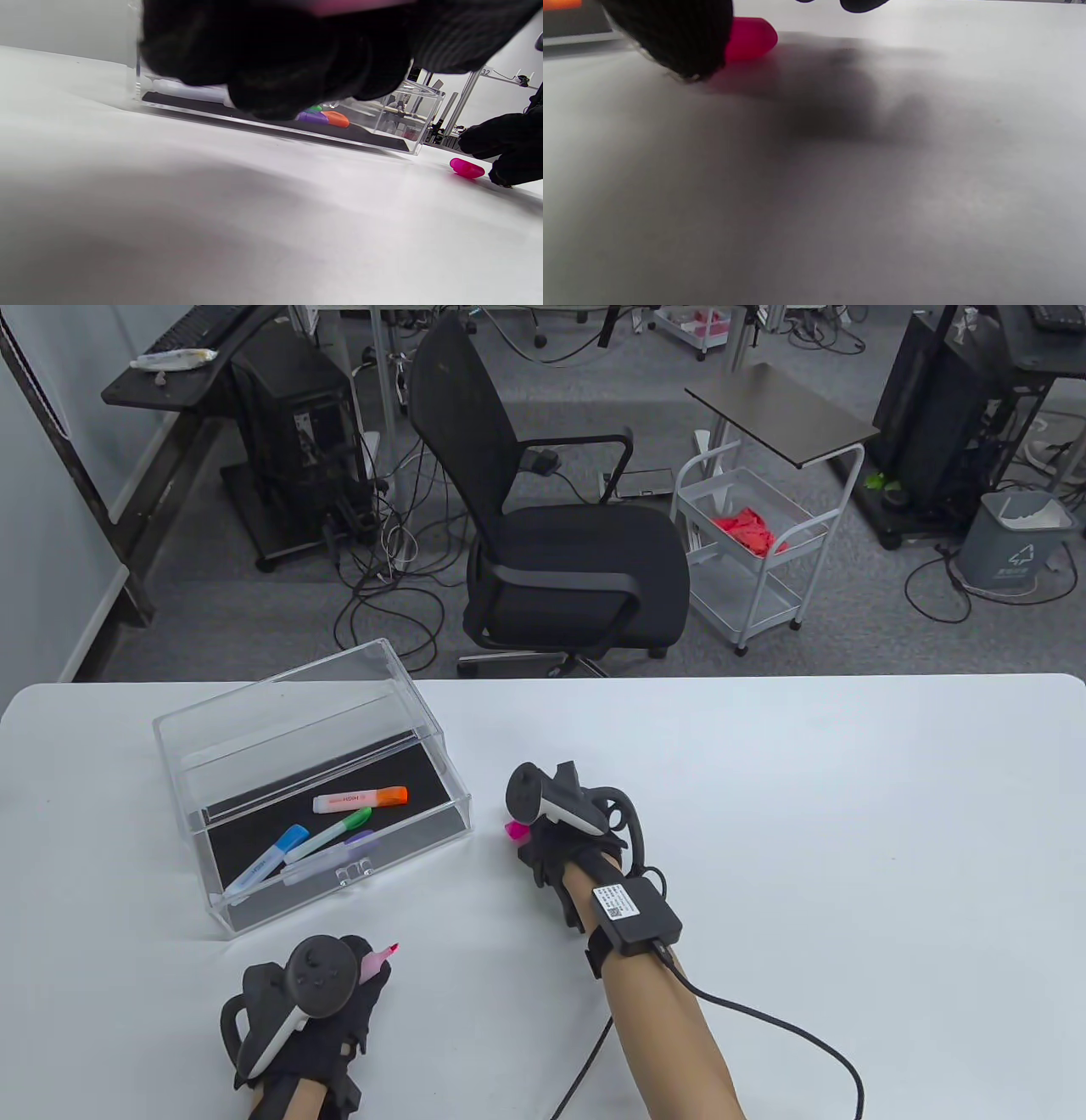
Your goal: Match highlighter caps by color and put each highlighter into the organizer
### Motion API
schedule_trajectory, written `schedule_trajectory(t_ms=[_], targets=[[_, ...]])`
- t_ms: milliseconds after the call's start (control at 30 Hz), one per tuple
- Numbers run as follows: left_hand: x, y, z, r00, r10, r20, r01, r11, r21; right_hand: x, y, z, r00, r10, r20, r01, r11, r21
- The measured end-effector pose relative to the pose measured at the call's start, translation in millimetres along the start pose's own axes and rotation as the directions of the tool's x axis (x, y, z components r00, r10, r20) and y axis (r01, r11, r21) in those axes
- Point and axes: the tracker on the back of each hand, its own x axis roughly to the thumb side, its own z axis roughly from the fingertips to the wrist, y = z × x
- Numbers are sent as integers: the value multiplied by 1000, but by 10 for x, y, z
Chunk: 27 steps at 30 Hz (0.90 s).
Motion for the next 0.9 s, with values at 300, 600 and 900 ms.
schedule_trajectory(t_ms=[300,600,900], targets=[[23,-25,-13,999,-45,-13,45,999,-15,52,48,-147,1000,-21,-5,21,999,30],[23,-50,-36,998,-57,-23,56,998,-42,42,49,-50,999,25,24,-23,997,-73],[82,-82,-50,997,-82,-8,81,995,-65,20,-48,372,995,24,102,-10,990,-138]])
